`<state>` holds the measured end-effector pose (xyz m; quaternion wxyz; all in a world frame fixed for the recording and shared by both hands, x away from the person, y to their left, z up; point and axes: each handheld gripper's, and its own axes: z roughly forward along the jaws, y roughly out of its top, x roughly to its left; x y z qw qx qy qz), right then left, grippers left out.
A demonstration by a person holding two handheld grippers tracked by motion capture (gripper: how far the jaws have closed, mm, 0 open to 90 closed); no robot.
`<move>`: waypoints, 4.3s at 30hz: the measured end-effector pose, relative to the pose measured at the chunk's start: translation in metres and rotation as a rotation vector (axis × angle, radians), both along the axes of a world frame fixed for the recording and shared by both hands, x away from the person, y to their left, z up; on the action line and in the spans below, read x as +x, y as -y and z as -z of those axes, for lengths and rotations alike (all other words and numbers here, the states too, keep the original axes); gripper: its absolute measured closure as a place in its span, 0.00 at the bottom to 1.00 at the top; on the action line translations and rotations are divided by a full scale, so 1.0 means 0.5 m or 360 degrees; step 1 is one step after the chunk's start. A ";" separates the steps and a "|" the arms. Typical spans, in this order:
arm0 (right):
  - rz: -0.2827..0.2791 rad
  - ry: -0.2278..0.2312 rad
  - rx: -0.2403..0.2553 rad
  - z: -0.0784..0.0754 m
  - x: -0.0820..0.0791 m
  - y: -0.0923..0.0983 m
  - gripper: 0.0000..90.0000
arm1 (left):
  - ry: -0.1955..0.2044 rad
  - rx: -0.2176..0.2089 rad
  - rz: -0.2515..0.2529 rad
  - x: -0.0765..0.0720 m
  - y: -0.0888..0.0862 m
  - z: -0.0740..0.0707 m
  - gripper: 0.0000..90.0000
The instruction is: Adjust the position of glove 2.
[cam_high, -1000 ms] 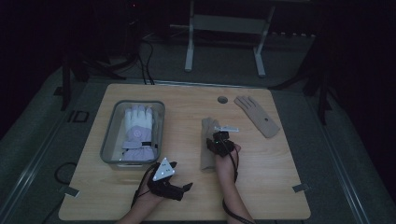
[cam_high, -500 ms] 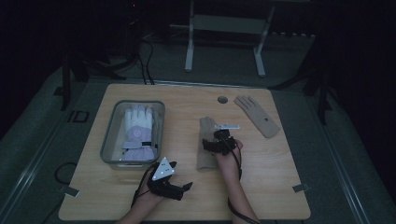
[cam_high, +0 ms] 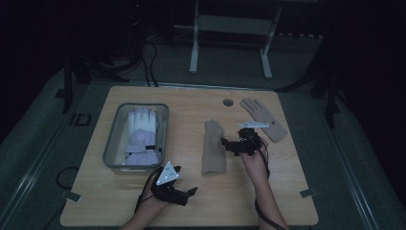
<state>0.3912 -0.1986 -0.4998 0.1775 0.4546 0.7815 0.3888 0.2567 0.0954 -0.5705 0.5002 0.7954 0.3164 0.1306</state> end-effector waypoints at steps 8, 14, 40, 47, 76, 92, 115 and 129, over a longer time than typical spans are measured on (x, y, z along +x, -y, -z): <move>0.0036 -0.0032 0.0090 -0.014 0.021 0.108 0.12 | -0.0008 -0.0004 0.0003 0.001 0.000 0.001 0.03; 0.0089 0.0018 -0.0001 -0.015 0.047 0.163 0.31 | -0.0009 -0.0010 0.0000 0.000 0.000 0.001 0.03; 0.0284 -0.0055 -0.0304 0.038 0.273 0.273 0.49 | -0.0021 -0.0017 -0.0024 0.003 0.000 0.003 0.03; 0.0291 0.0001 -0.0395 0.052 0.301 0.281 0.47 | 0.0000 -0.0001 -0.0037 0.000 0.003 0.002 0.03; 0.0428 -0.0155 -0.0082 0.034 0.249 0.244 0.92 | -0.0010 -0.0035 -0.0038 -0.005 0.003 -0.001 0.03; 0.0594 0.0035 0.0070 -0.062 0.081 0.216 0.92 | 0.0029 -0.0041 -0.0032 -0.005 0.004 -0.011 0.03; 0.0640 -0.0155 0.0019 0.061 -0.087 0.203 0.91 | 0.0066 -0.0031 -0.0043 -0.010 0.005 -0.017 0.03; 0.0442 -0.0118 -0.0126 0.085 -0.084 0.200 0.56 | 0.0065 -0.0044 -0.0039 -0.010 0.002 -0.015 0.03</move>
